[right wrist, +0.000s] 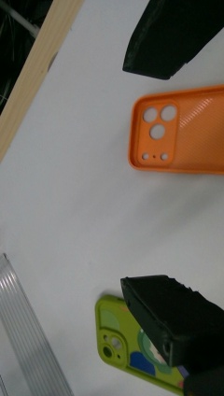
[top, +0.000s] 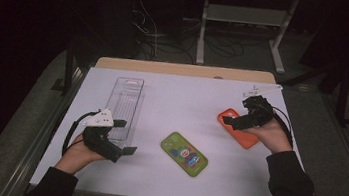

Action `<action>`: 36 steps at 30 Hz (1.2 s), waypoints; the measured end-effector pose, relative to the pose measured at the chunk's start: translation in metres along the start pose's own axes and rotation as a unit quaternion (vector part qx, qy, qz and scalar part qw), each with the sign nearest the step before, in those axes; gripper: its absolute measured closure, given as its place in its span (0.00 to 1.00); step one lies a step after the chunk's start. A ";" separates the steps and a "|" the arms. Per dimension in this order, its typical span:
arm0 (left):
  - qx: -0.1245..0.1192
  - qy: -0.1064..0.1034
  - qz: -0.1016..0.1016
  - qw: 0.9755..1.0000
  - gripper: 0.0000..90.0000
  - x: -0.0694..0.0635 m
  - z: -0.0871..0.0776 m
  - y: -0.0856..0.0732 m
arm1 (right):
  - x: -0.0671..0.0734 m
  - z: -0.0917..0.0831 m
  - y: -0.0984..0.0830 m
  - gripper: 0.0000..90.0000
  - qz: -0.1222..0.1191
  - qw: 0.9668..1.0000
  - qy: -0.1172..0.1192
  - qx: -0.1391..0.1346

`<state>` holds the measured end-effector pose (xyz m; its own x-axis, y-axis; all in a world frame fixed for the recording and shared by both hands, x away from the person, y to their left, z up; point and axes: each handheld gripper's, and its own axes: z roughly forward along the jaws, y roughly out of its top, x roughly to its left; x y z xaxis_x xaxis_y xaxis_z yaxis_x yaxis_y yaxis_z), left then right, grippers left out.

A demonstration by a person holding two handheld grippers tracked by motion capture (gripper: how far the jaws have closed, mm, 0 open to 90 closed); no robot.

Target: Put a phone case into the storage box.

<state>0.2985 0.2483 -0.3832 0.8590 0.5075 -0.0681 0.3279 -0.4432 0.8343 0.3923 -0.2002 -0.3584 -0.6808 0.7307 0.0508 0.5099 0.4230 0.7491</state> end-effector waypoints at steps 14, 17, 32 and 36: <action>-0.007 -0.002 -0.006 1.000 0.00 -0.002 0.000 0.000 | -0.017 0.016 -0.004 0.00 0.037 0.997 -0.055 0.044; -0.009 -0.003 -0.008 1.000 0.00 -0.003 0.000 0.000 | -0.019 0.016 -0.006 0.00 0.038 0.996 -0.060 0.047; -0.004 -0.004 -0.003 1.000 0.00 -0.004 0.001 0.000 | -0.032 0.023 -0.023 0.00 0.048 0.993 -0.068 0.089; -0.004 -0.005 -0.004 1.000 0.00 -0.005 0.002 0.000 | -0.034 0.023 -0.028 0.00 0.055 0.992 -0.070 0.091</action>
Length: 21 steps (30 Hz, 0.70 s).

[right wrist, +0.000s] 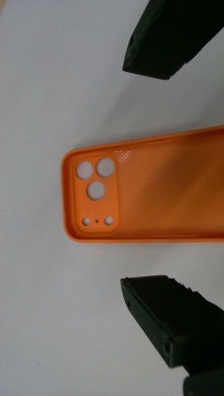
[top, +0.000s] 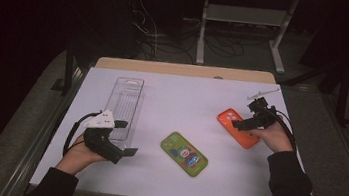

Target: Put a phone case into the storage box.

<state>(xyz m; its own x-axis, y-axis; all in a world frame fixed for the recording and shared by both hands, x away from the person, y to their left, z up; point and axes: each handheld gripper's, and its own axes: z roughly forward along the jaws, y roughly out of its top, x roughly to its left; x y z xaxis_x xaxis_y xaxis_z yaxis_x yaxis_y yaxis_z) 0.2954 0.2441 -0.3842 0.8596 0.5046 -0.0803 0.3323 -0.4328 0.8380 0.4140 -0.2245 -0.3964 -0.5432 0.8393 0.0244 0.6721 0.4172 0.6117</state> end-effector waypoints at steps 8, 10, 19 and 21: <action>0.002 -0.002 0.004 1.000 0.00 0.000 0.000 0.000 | -0.003 0.008 -0.010 0.00 0.005 1.000 0.004 0.019; -0.001 -0.004 0.003 1.000 0.00 -0.001 0.001 0.000 | -0.004 0.012 -0.012 0.00 -0.004 1.000 -0.001 0.028; -0.001 -0.005 0.003 1.000 0.00 -0.001 0.001 0.000 | -0.002 0.024 -0.018 0.00 0.001 0.999 0.005 0.054; 0.000 -0.005 0.003 1.000 0.00 -0.001 0.002 0.000 | -0.002 0.027 -0.020 0.00 -0.004 0.998 0.005 0.062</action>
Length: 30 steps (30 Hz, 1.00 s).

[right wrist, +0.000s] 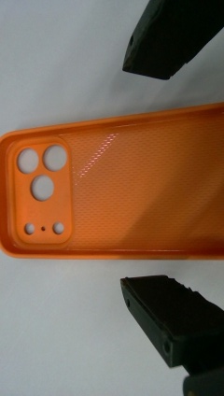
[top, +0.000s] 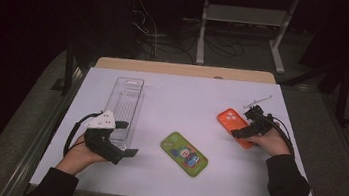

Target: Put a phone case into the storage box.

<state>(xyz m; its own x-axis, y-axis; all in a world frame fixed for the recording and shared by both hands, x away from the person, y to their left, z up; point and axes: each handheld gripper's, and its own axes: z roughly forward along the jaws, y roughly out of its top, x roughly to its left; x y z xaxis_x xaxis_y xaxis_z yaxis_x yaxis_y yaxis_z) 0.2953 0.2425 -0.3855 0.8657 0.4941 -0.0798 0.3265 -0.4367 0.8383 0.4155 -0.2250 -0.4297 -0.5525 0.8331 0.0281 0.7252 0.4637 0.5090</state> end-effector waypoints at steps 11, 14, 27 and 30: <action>0.002 0.000 0.000 1.000 0.00 -0.001 0.000 0.000 | -0.001 0.008 -0.004 0.00 -0.007 1.000 0.001 0.024; 0.001 0.000 -0.001 1.000 0.00 -0.001 0.000 0.000 | -0.001 0.010 -0.005 0.01 -0.014 0.999 -0.002 0.036; 0.001 -0.001 0.002 1.000 0.00 -0.001 0.001 0.000 | 0.001 0.010 -0.005 0.07 -0.006 0.999 0.004 0.043; 0.002 0.000 0.003 1.000 0.00 -0.001 0.001 0.000 | 0.000 0.009 -0.006 0.09 -0.009 0.999 0.003 0.047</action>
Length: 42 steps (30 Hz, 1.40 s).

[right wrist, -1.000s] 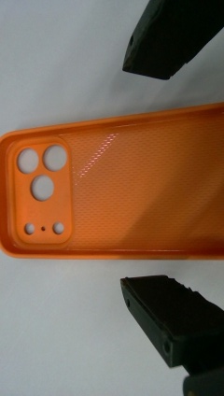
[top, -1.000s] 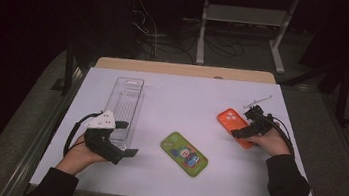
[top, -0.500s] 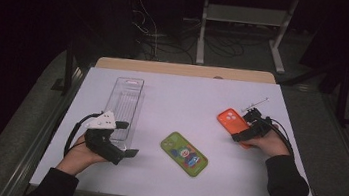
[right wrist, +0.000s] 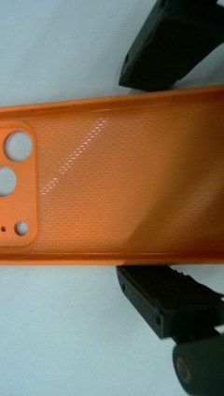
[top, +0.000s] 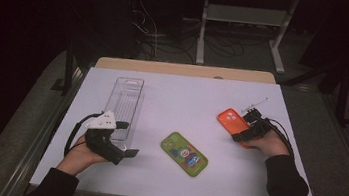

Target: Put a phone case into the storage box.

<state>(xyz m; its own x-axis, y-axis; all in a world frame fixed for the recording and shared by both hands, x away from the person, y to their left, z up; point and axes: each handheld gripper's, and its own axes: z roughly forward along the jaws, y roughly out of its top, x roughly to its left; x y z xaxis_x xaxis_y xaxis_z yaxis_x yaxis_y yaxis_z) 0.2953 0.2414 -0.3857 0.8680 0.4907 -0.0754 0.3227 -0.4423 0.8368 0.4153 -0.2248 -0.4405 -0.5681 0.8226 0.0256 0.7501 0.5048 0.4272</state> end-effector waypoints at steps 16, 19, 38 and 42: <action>0.005 -0.008 0.001 1.000 0.00 0.001 0.001 0.003 | 0.000 -0.005 0.001 0.17 0.006 1.000 0.013 -0.006; 0.004 -0.010 0.006 1.000 0.00 0.002 0.001 0.008 | 0.000 -0.007 0.001 0.17 0.007 1.000 0.019 -0.006; 0.005 -0.036 0.043 0.998 0.00 0.008 0.024 0.053 | 0.017 -0.048 0.017 0.17 -0.080 0.995 0.056 -0.036; 0.007 -0.043 0.057 0.997 0.00 0.010 0.031 0.062 | 0.023 -0.051 0.019 0.17 -0.098 0.992 0.070 -0.043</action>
<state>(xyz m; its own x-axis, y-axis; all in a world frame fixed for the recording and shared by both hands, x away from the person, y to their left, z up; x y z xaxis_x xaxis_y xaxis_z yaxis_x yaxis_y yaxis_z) 0.3352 0.1960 -0.3513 0.9282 0.3712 -0.0258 0.2239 -0.5019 0.8355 0.3993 -0.2098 -0.3856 -0.7463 0.6631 0.0575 0.5924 0.6223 0.5117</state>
